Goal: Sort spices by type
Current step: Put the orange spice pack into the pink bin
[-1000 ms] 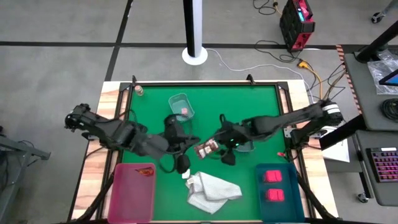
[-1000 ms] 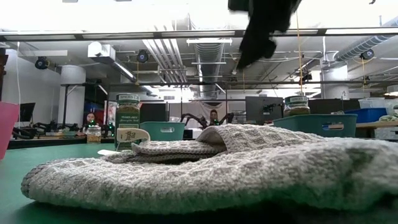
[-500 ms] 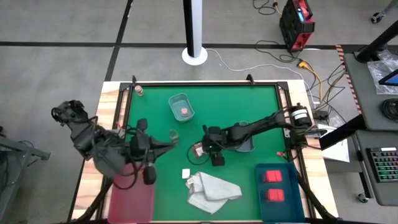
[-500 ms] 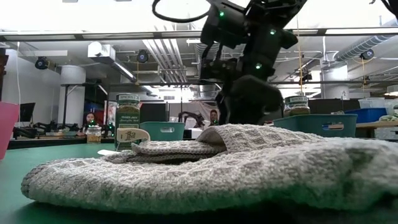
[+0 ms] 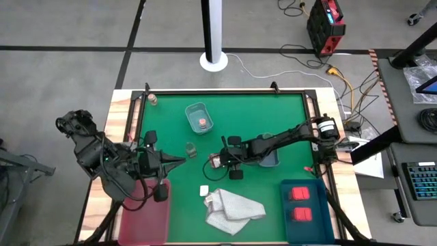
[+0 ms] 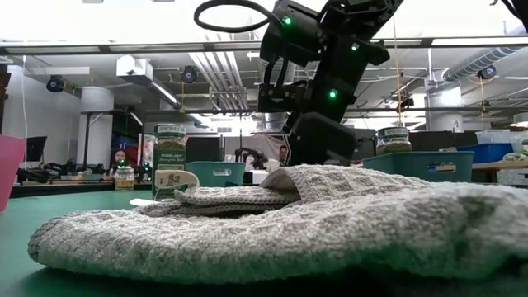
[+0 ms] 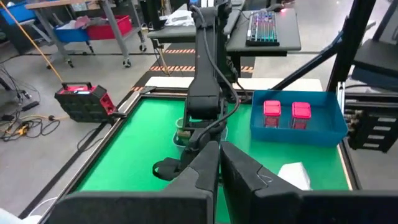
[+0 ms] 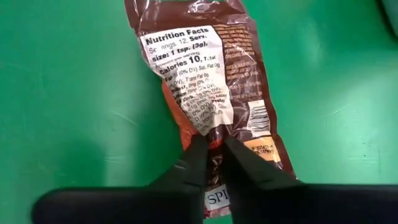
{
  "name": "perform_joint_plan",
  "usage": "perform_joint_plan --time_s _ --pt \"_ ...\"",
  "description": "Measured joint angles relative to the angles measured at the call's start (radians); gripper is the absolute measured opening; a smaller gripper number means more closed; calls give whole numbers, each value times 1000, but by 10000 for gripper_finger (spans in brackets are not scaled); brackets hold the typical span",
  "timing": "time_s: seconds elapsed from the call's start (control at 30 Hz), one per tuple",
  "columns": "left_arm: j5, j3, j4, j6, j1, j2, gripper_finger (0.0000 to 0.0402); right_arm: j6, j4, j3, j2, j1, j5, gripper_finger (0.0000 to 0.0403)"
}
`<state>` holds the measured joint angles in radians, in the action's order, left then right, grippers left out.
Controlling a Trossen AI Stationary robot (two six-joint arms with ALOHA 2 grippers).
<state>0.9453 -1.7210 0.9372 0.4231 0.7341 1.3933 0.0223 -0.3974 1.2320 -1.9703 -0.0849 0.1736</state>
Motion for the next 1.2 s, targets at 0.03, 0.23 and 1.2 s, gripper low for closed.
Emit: perform_joint_plan --time_s 0.03,0.23,1.2 --pt "0 0 5 0 0 0 0 -5 2 0 -6 0 -9 24" --pt "0 0 24 0 0 0 0 -89 9 0 30 1 -18 14" --pt "-151 2 31 -10 -54 -30 123 -589 1110 -338 613 -37 -424 8"
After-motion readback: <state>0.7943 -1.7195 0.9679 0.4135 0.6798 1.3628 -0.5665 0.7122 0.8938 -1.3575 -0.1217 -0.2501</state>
